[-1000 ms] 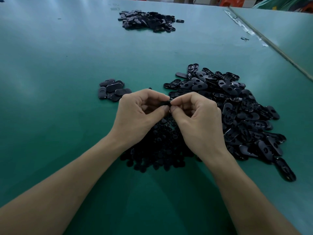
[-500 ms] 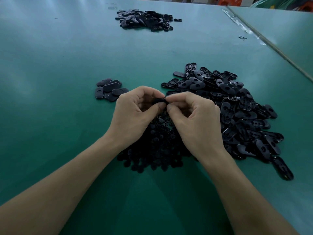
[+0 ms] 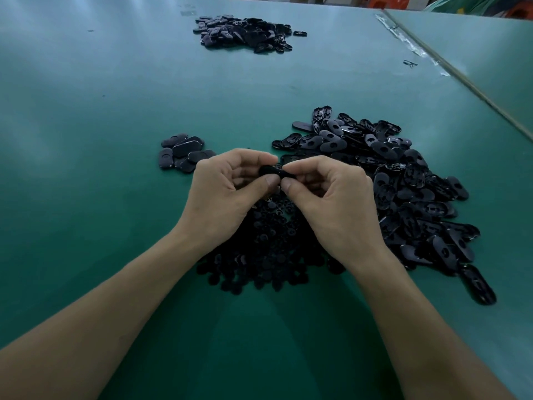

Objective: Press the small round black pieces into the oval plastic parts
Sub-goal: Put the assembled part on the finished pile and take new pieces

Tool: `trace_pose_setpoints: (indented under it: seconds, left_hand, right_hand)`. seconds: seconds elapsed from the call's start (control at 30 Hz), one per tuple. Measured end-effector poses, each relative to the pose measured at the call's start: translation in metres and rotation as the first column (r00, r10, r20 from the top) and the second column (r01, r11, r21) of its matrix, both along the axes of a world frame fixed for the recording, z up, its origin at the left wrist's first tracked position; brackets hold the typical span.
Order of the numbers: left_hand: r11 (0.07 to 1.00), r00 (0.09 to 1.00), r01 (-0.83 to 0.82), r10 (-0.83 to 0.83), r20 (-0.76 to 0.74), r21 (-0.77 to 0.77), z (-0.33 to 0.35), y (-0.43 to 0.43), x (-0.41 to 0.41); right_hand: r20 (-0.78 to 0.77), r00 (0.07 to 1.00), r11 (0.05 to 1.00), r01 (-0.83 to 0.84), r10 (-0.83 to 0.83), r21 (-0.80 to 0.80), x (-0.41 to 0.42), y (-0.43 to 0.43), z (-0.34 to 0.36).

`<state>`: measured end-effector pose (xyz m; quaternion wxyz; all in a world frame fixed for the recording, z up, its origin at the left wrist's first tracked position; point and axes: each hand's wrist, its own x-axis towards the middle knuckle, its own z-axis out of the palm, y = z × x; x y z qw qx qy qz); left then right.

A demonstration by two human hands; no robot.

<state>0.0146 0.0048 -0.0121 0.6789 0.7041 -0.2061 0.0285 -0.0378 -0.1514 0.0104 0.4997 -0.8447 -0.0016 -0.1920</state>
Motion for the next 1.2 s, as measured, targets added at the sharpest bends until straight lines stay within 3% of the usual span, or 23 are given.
trace_pose_setpoints:
  seconds: [1.07,1.2]
  left_hand:
    - [0.999,0.999,-0.033,0.033,0.017,0.027,0.0016,0.0005,-0.0025]
    - [0.997,0.997,-0.076,0.076,0.020,-0.017,-0.0001,0.0001,-0.0013]
  right_hand:
    - [-0.050,0.998,1.000,-0.026,0.026,0.005,-0.0013,-0.0004,0.0054]
    - [0.010,0.996,0.994,0.086,-0.085,-0.066,-0.0009,-0.0025,0.0067]
